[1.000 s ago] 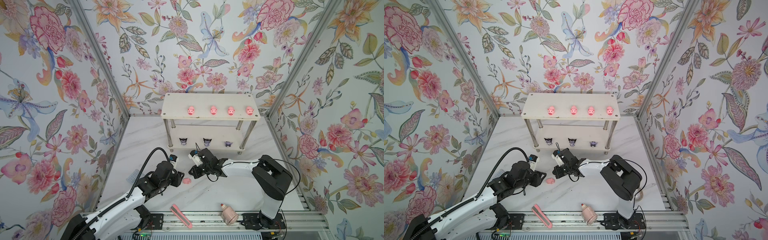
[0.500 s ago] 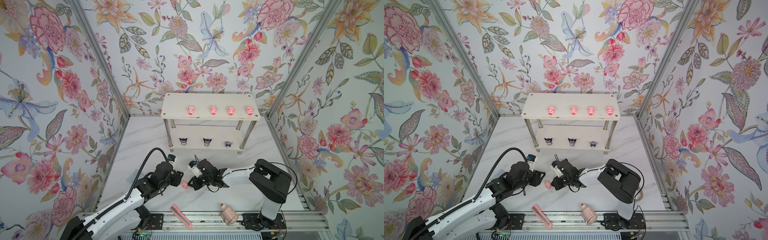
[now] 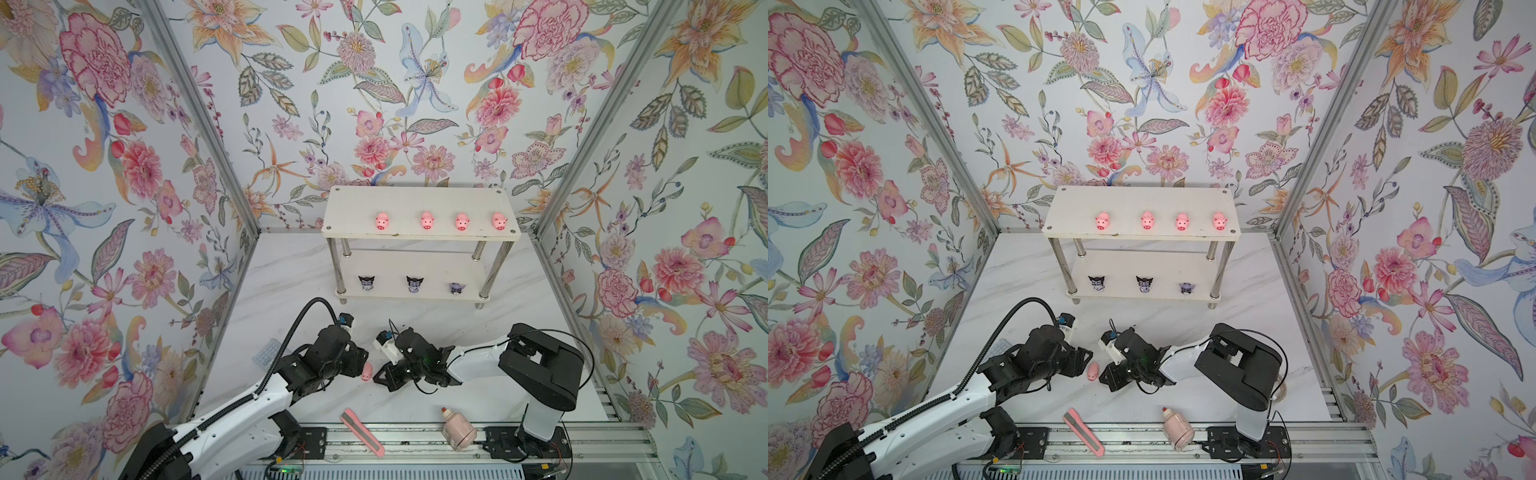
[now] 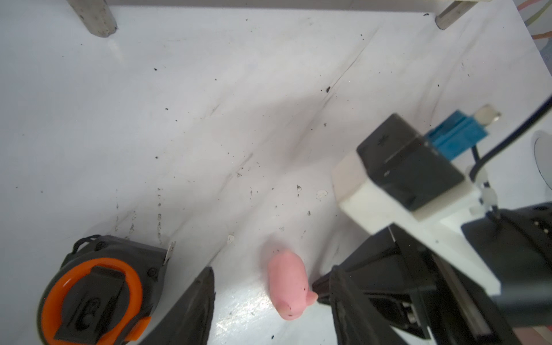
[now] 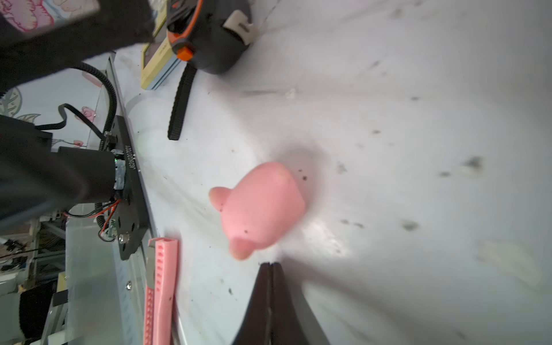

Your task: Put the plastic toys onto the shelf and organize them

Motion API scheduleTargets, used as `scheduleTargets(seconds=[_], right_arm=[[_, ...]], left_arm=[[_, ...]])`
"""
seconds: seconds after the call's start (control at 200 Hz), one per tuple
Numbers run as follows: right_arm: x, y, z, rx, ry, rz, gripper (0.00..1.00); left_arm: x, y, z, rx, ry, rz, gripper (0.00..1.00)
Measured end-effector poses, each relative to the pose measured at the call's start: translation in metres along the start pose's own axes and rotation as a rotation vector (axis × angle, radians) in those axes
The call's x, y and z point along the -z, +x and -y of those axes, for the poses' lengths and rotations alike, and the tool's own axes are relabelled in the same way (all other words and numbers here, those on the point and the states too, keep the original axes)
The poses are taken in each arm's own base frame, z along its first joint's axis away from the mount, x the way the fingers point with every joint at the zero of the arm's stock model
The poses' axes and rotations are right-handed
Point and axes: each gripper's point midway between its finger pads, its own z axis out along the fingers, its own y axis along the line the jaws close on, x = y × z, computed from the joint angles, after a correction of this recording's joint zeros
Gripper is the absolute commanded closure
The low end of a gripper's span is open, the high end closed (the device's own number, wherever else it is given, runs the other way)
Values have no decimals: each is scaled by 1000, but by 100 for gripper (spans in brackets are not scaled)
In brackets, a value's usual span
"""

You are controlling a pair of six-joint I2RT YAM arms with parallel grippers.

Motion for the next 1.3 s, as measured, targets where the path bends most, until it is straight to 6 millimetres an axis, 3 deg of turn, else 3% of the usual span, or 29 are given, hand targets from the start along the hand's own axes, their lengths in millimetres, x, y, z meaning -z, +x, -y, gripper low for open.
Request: scheduleTargets(seconds=[0.19,0.39,0.626,0.851,0.981,1.091,1.196,1.301], right_arm=[[48,-12,40,-38,133,77,97],[87,-27,63,-51,212,171,93],[97,-18,77,-53,264,162,92],[108,-19,88,-51,297,178,91],[118,-24,97,-50,321,207,91],[127,-28,107,-52,347,232,91],[132,-30,113,-50,367,250,91],[129,-23,118,-51,368,248,92]], left_arm=[[-11,23,6,-15,17,-62,37],[-25,44,10,-40,-1,-141,39],[-34,53,10,-52,-18,-176,43],[-42,58,12,-51,-29,-203,62],[-42,47,17,-50,-35,-186,74],[-36,29,23,-64,-47,-165,76],[-23,-3,35,-87,-64,-121,76],[4,-52,51,-115,-88,-39,76]])
